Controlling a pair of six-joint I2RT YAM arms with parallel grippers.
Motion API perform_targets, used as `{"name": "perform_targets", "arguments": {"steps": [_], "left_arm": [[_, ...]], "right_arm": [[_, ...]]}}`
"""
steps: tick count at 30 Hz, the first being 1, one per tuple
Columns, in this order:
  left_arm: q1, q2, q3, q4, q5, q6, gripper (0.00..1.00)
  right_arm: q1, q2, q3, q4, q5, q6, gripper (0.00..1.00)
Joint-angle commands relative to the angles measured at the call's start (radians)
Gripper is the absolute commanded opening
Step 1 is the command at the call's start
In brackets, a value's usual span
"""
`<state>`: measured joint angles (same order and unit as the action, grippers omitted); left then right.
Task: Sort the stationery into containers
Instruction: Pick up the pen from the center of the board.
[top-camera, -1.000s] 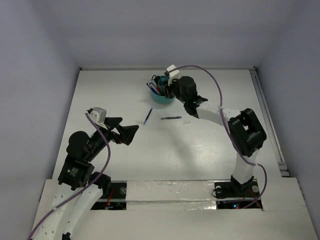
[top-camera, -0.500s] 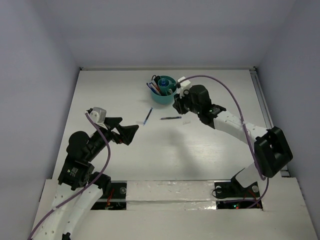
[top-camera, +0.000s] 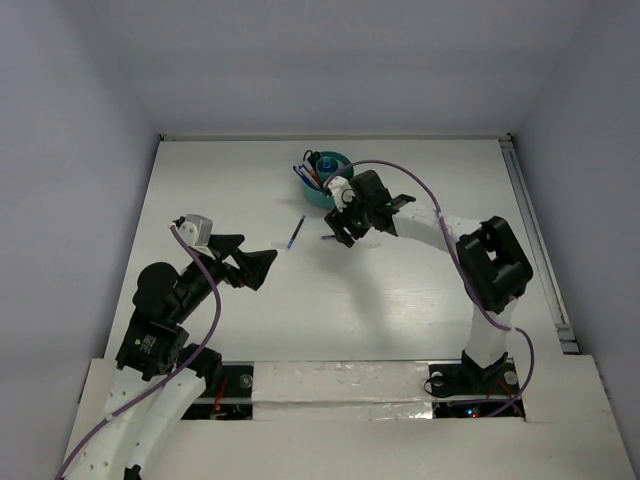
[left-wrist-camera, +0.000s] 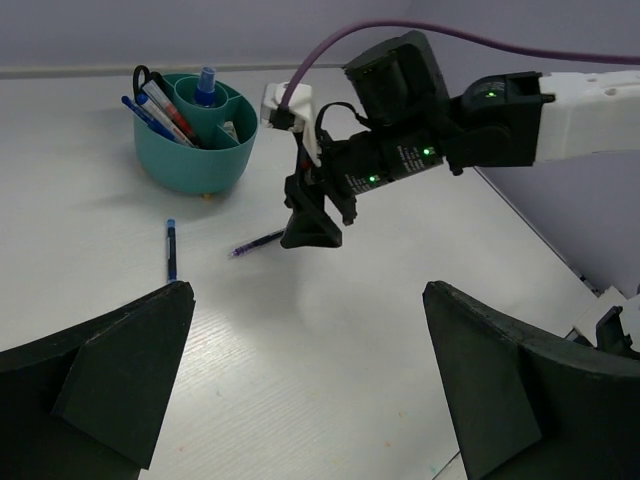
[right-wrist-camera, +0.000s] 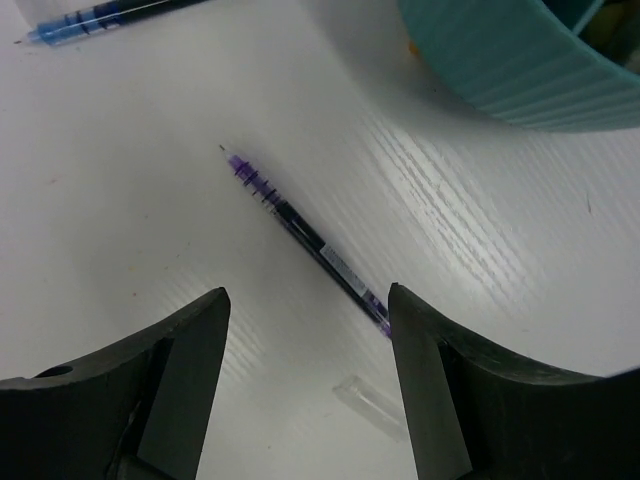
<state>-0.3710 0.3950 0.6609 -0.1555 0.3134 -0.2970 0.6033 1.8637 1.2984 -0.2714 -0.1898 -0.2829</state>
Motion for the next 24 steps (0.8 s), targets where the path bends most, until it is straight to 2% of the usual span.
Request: {"name": "perform_targets", "arguments": {"steps": [1, 4, 6, 7, 8, 10, 11, 15, 20, 24], "left_arm": [[0.006, -0.007, -0.012, 0.039, 0.0, 0.001, 0.99], [0.006, -0.004, -0.012, 0.039, 0.0, 0.002, 0.99], [0.006, -0.002, -0.012, 0.039, 0.0, 0.001, 0.99], [0.006, -0.002, -0.012, 0.039, -0.002, 0.002, 0.99], [0.006, -0.002, -0.012, 0.039, 0.0, 0.001, 0.99], [0.006, -0.002, -0.012, 0.039, 0.001, 0.002, 0.99], [0.006, -0.001, -0.012, 0.039, 0.001, 0.002, 0.99], [0.015, 0.004, -0.01, 0.04, 0.003, 0.001, 0.99], [0.015, 0.007, -0.01, 0.04, 0.003, 0.002, 0.99], [0.015, 0.008, -0.01, 0.04, 0.003, 0.002, 0.99]], "right_arm": [[0.006, 0.054, 0.105, -0.084, 0.027, -0.091, 0.71], [0.006, 0.118, 0.156, -0.13, 0.012, -0.114, 0.7], [0.006, 0.159, 0.202, -0.158, 0.001, -0.127, 0.66], [0.006, 0.169, 0.208, -0.163, 0.001, -0.13, 0.63], [0.006, 0.178, 0.22, -0.164, -0.005, -0.134, 0.55], [0.006, 0.199, 0.228, -0.161, -0.026, -0.136, 0.52], [0.006, 0.206, 0.229, -0.152, -0.031, -0.134, 0.46], [0.006, 0.25, 0.258, -0.132, -0.071, -0.124, 0.38], [0.015, 0.269, 0.246, -0.062, -0.096, -0.075, 0.14], [0.033, 0.243, 0.197, 0.026, -0.04, 0.063, 0.0]]}}
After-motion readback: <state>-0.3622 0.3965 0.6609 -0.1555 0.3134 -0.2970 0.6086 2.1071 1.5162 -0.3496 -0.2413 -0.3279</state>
